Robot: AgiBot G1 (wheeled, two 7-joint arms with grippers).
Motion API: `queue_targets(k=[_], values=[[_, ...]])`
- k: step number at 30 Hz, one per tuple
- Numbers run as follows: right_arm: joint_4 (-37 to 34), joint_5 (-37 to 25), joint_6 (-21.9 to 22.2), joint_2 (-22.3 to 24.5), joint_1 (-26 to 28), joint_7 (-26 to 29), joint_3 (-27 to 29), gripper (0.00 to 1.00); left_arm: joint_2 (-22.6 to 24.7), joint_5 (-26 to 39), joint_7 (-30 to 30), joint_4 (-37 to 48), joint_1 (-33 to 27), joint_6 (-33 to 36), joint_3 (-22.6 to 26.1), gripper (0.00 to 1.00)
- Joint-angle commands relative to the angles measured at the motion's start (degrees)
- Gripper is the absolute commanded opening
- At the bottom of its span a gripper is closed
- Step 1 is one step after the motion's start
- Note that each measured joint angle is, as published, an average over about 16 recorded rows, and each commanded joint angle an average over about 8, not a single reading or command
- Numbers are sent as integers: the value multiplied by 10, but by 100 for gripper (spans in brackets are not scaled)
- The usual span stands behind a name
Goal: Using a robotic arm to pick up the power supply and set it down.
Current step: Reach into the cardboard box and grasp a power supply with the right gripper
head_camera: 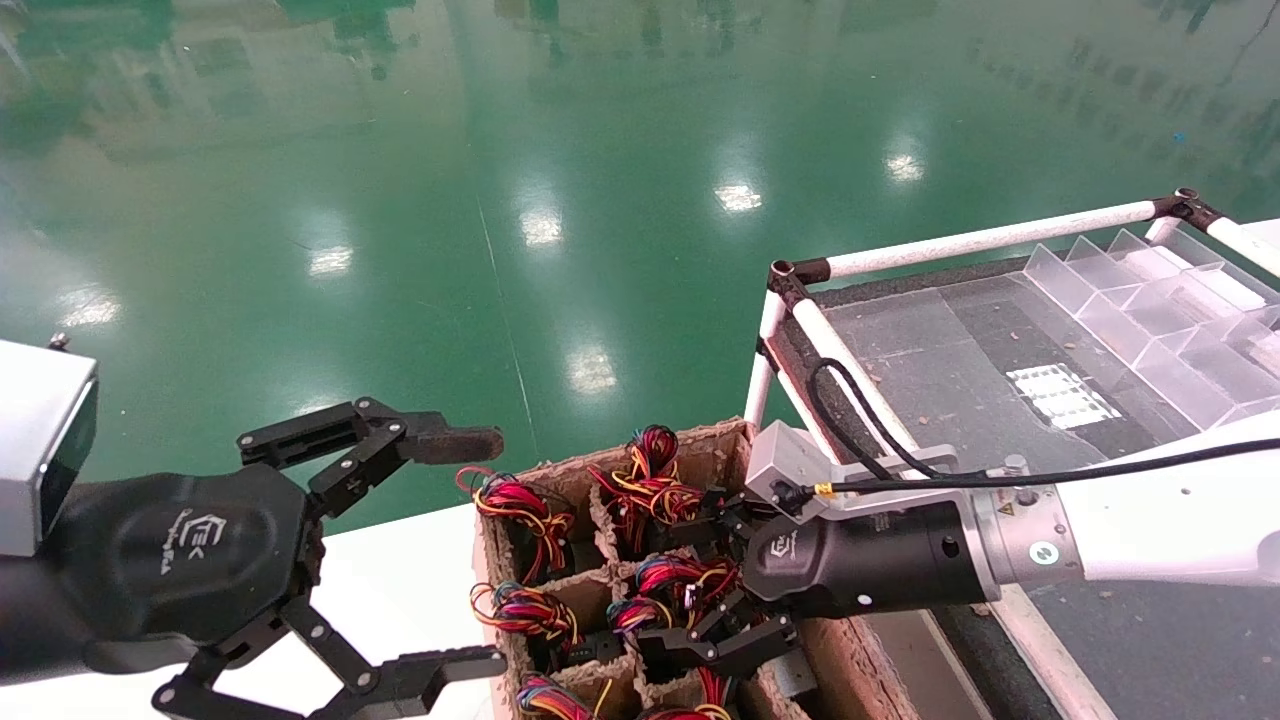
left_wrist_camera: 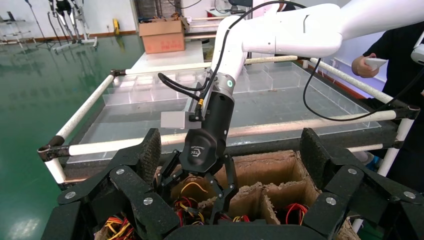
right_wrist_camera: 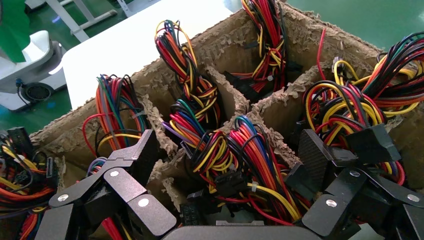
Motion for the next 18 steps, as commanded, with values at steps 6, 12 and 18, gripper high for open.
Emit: queue_targets(k=[6, 12, 18], values=[[-46, 1, -4, -15, 13, -17, 0, 44, 0, 0, 0, 0, 0, 0, 0, 100], [-85, 6, -15, -27, 22, -29, 0, 0, 0, 0, 0, 0, 0, 0, 0, 100], [-124, 8, -22, -36, 30, -37, -1, 0, 0, 0, 0, 0, 0, 0, 1, 100]])
